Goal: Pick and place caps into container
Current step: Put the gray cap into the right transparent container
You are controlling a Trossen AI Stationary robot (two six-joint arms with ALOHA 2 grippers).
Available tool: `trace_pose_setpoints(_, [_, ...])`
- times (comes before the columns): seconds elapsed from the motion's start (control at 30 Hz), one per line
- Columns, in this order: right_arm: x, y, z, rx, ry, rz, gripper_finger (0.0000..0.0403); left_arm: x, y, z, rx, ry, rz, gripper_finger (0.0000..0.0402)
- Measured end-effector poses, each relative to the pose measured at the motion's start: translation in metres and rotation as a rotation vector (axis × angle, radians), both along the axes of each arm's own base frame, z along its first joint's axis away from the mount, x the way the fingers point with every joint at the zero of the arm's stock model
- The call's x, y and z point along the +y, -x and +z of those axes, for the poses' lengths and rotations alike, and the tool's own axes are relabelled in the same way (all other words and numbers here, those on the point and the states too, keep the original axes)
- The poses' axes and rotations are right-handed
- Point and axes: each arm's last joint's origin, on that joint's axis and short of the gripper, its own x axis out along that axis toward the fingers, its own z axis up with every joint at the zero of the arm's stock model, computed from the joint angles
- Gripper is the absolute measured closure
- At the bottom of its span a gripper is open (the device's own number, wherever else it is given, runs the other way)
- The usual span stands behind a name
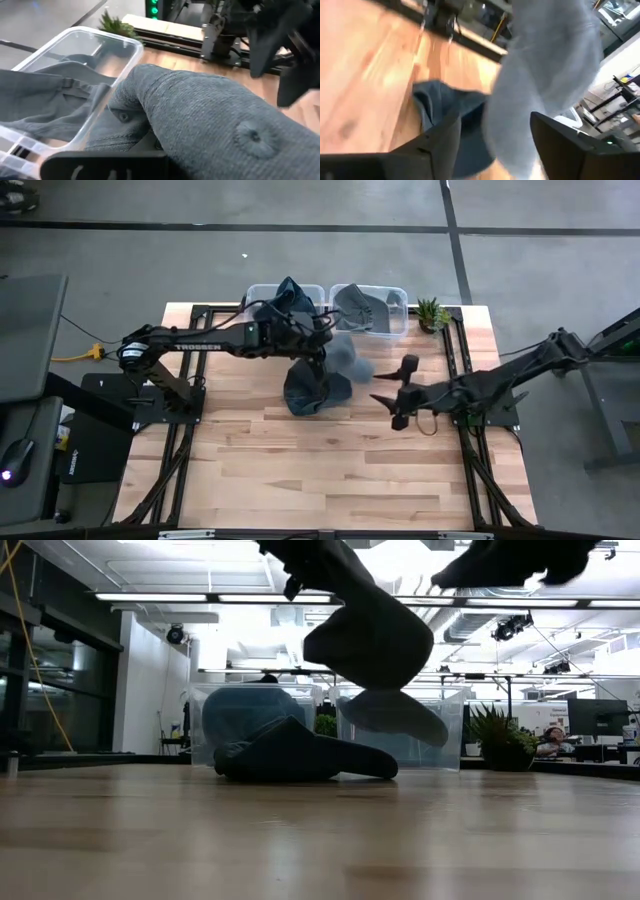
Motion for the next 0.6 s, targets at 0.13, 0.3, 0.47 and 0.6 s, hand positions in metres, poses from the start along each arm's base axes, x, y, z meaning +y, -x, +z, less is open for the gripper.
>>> trace_pose_setpoints(0.13, [0.007,-0.009,-0.017,0.094,0.151,-0.085,0.0144,0.006,0.001,0.0,-0.005,0.004,0.011,0.04])
trace_pose_setpoints(0.3, [0.009,-0.015,-0.026,0.117,0.304,-0.276,0.0141,0.007,0.0,0.002,-0.024,0.012,0.008,0.04])
trace_pose_setpoints(0.47, [0.005,-0.019,-0.028,0.098,0.264,-0.302,0.0141,0.006,0.0,0.003,-0.035,0.017,-0.003,0.04])
trace_pose_setpoints(0.6, [-0.005,-0.022,-0.031,0.101,0.208,-0.343,0.0141,0.006,-0.002,0.005,-0.065,0.027,-0.036,0.04])
